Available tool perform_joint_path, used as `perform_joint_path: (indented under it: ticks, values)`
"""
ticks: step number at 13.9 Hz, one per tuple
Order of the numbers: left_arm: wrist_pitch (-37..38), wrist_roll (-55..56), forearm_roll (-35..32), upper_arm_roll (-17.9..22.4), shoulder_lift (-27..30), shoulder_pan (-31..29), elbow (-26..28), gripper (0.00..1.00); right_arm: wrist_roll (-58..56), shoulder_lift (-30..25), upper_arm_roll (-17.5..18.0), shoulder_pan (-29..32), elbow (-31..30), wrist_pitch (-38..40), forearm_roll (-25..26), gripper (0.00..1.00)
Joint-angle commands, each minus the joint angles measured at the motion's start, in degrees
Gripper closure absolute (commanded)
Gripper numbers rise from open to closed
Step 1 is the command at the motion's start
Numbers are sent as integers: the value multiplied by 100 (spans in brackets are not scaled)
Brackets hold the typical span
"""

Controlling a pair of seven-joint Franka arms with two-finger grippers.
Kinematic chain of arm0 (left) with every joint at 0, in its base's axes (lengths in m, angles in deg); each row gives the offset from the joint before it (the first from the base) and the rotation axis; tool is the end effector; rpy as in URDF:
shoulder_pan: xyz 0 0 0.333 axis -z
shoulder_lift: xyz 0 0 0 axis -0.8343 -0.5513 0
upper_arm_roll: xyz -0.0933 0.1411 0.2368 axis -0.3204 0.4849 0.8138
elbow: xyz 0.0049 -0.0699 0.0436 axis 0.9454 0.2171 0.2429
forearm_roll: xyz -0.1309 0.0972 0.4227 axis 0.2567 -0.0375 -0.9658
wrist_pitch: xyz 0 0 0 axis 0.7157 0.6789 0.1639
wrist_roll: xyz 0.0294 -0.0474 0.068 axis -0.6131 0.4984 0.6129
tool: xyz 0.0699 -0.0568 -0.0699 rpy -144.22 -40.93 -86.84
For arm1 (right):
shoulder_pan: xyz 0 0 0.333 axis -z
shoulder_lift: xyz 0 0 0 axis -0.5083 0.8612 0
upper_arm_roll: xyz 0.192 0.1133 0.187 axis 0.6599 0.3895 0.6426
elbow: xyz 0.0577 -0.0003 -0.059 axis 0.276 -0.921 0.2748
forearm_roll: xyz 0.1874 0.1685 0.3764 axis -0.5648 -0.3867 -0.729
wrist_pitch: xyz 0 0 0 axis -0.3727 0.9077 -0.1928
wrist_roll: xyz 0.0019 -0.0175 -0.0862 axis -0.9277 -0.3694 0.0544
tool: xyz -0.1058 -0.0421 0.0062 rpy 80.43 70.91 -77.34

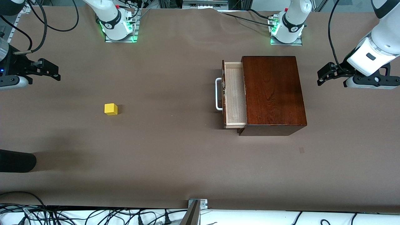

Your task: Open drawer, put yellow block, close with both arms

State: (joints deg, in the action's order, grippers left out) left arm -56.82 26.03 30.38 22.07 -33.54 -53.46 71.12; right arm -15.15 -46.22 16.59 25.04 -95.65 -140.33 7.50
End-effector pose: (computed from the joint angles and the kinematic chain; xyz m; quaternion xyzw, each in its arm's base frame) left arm 0.6091 -0.0615 0.5425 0.9999 -0.0148 -0.0006 0.0003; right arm 0.6316 0.0129 0.5660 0.9969 0.0743 -0.0255 0.0028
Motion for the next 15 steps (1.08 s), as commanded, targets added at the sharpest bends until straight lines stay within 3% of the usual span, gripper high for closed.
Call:
perform_joint_path:
  ticks: [1, 12, 14, 15]
  values:
    - [111, -103, -40, -27, 82, -18, -26, 0, 5, -2, -6, 24, 66, 67, -63, 0]
    - [234, -129, -48, -53, -15, -18, -184, 0, 23, -11, 38, -28, 49, 119, -106, 0]
    - [234, -120, -40, -62, -15, 0, -211, 0, -109, 698, 47, -160, 66, 233, -72, 0]
    - [243, -120, -40, -62, -32, 0, -219, 0, -109, 727, 38, -230, 49, 268, -45, 0]
